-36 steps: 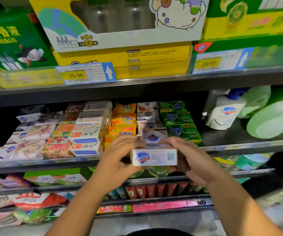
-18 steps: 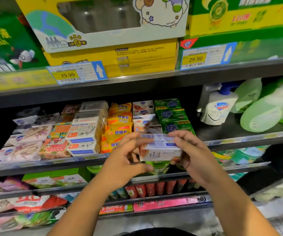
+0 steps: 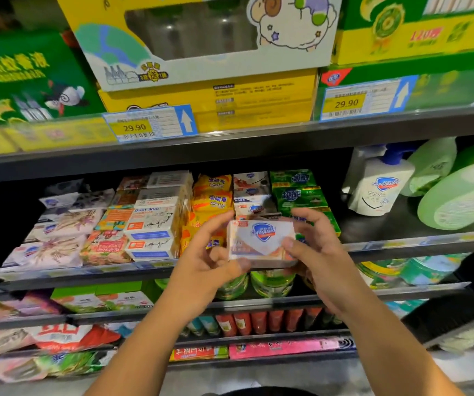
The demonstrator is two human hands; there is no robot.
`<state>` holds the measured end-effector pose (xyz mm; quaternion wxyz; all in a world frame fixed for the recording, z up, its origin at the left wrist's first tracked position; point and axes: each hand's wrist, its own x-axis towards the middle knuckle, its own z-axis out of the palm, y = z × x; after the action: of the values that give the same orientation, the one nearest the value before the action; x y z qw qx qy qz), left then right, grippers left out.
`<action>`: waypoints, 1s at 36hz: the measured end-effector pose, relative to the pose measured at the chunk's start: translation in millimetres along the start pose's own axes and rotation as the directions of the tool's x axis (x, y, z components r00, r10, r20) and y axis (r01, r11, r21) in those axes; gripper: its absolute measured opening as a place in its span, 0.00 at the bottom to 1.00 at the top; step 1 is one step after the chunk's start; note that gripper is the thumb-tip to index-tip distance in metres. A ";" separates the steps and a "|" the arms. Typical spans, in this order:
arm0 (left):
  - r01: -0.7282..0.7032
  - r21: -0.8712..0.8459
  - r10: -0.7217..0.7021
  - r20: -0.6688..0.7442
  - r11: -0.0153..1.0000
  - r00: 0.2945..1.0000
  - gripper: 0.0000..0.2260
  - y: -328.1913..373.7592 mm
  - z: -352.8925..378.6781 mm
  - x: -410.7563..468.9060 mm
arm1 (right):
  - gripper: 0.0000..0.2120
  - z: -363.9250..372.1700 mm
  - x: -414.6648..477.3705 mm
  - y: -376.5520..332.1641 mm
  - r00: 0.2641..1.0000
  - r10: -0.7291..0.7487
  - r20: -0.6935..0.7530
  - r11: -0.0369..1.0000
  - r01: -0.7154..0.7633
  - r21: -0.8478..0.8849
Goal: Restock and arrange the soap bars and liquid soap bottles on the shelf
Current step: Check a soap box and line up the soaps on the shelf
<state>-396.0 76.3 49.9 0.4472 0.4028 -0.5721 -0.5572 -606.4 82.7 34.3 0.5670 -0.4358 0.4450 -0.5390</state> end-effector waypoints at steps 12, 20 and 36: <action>-0.049 0.255 0.087 -0.141 0.966 0.986 0.20 -1.9 -20.8 -4.5 | 0.30 -7.3 13.6 -4.5 0.928 0.047 0.369 0.999 -0.050 0.000; -0.065 0.008 0.066 -0.177 0.998 0.982 0.21 7.3 -10.6 -0.1 | 0.24 3.7 15.1 -4.0 0.979 -0.079 0.188 0.986 0.105 -0.131; -0.117 0.074 0.128 -0.167 0.990 0.978 0.29 3.8 -2.6 16.7 | 0.33 -11.3 11.7 4.3 0.990 0.034 0.138 0.993 -0.018 -0.115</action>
<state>-398.0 59.8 54.7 0.5152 0.4270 -0.5728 -0.4734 -616.2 71.1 27.1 0.5781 -0.4981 0.4399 -0.4735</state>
